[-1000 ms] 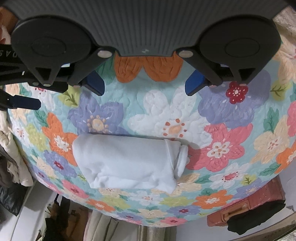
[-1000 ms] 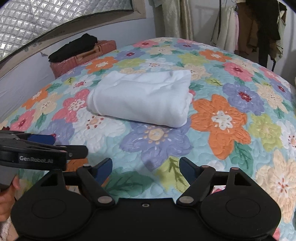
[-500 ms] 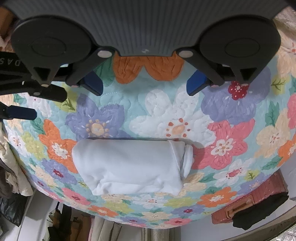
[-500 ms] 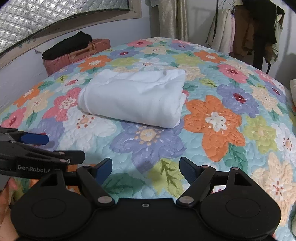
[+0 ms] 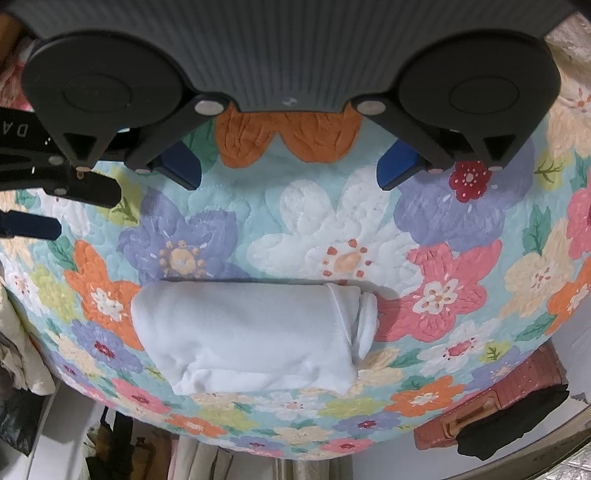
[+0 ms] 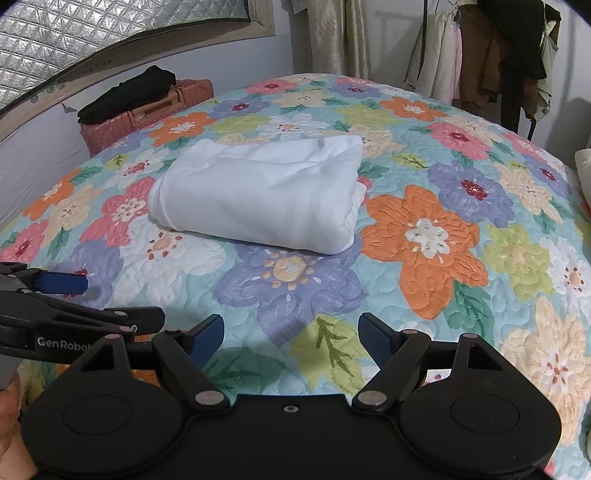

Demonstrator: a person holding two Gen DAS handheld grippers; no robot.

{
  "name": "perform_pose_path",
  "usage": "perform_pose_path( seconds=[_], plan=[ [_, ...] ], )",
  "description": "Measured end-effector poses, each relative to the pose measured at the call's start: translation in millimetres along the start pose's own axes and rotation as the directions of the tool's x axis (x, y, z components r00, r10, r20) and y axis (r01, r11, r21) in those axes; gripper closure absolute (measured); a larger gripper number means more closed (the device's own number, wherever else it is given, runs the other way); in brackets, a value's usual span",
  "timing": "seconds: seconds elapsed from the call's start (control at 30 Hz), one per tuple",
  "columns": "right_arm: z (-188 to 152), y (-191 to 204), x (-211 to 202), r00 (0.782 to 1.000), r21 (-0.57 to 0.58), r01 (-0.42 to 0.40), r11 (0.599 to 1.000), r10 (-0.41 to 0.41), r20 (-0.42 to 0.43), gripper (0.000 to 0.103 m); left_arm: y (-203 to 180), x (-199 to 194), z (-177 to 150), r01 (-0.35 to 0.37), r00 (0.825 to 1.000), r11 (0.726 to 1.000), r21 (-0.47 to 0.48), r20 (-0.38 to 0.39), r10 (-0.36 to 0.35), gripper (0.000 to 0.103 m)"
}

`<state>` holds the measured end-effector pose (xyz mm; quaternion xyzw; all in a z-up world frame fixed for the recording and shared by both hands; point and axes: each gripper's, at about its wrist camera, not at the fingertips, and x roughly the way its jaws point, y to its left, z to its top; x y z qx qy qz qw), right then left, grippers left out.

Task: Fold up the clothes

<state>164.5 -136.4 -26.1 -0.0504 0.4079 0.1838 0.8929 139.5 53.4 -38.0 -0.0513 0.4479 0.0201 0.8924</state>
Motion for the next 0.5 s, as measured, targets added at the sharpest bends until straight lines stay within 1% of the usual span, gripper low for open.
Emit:
perform_pose_path(
  seconds=[0.1,0.2,0.37,0.5],
  plan=[
    [-0.3,1.4,-0.6,1.0,0.0,-0.005,1.0,0.005,0.006,0.019,3.2,-0.1,-0.3,0.017,1.0,1.0,-0.011,0.009,-0.017,0.0],
    [-0.7,3.6,0.7,1.0,-0.009,-0.004,1.0,0.004,0.002,0.019,6.0,3.0,-1.1,0.001,1.0,1.0,-0.015,0.003,-0.001,0.0],
    [-0.9,4.0,-0.4,1.0,-0.015,-0.003,1.0,0.003,0.006,0.019,6.8,11.4,-1.6,-0.031,0.999,0.999,-0.017,-0.028,0.031,0.0],
    [0.1,3.8,-6.1,0.999,-0.018,-0.028,0.999,0.029,0.036,0.019,7.5,12.8,-4.6,-0.022,0.999,1.0,-0.009,-0.036,0.022,0.0]
  ],
)
